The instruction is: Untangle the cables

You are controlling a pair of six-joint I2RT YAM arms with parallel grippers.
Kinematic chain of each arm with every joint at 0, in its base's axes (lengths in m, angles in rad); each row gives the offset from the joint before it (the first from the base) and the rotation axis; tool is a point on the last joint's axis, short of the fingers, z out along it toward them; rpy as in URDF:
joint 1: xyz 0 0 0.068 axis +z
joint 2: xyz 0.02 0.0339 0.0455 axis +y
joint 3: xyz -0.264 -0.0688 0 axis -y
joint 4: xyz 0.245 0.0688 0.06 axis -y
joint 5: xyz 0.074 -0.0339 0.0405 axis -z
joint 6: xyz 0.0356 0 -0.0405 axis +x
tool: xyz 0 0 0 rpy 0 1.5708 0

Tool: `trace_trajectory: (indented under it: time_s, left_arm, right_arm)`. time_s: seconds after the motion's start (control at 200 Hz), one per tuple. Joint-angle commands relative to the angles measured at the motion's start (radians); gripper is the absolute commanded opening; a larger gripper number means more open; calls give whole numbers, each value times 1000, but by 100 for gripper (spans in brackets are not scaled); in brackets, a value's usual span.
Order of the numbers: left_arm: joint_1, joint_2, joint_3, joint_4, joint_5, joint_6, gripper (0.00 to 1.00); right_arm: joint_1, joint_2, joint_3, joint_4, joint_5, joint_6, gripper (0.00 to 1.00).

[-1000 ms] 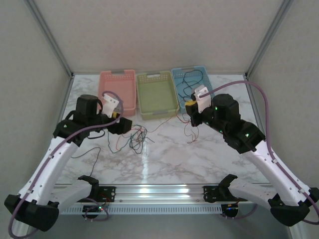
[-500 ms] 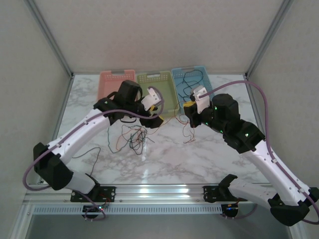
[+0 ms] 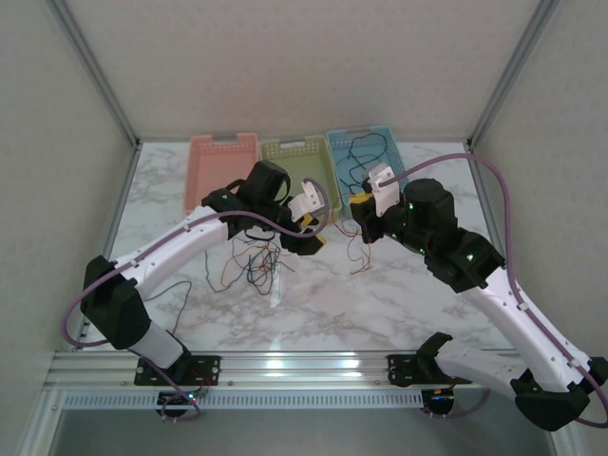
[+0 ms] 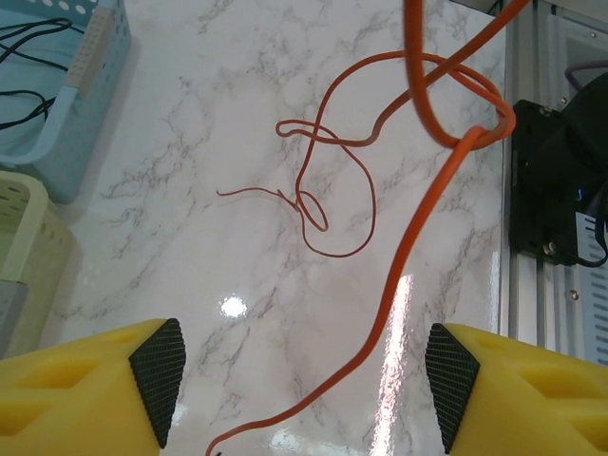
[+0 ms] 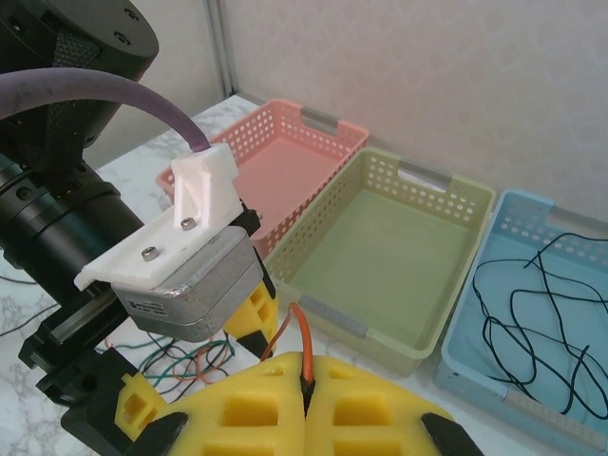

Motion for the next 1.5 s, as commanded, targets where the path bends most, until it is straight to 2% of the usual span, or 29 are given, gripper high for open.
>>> trace_trajectory:
  time_s: [0.0, 0.135, 0.24, 0.39, 0.431, 0.521, 0.721, 0.831, 1.036, 1.111, 1.322, 1.417, 1.497]
  left_arm:
    - [-10, 17, -2, 18, 31, 11, 65]
    - [-26, 33, -5, 56, -5, -6, 56]
    - [-29, 49, 1, 69, -7, -20, 37]
    - [-28, 44, -1, 73, -21, -41, 24]
    - [-27, 42, 3, 61, -31, -42, 14]
    - [-25, 33, 5, 25, -49, -42, 0]
    - [-14, -34, -40, 28, -109, -84, 0]
    - [21, -94, -65, 13, -205, -128, 0]
    - [198, -188, -127, -131, -490, -265, 0]
    - [271, -255, -185, -154, -560, -315, 0]
    - [452, -453, -320, -174, -618, -405, 0]
    - [487, -489, -336, -189, -605, -411, 0]
    - [489, -501, -340, -203, -558, -398, 0]
  right_arm:
    - [-4, -5, 5, 26, 3, 15, 0]
    - [-4, -9, 1, 27, 9, 13, 0]
    - [-4, -13, -3, 27, 9, 15, 0]
    - [-4, -18, -7, 22, 14, 12, 0]
    - [-4, -23, -9, 25, 16, 10, 0]
    - [-4, -27, -12, 25, 17, 10, 0]
    - [-4, -30, -18, 30, 22, 12, 0]
    - [-4, -36, -20, 30, 35, 11, 0]
    - [-4, -55, -28, 44, 84, 14, 0]
    - [-4, -65, -35, 54, 132, 22, 0]
    - [-4, -95, -50, 64, 284, 32, 0]
    - [-4, -100, -55, 64, 308, 34, 0]
    - [-4, -91, -50, 60, 275, 36, 0]
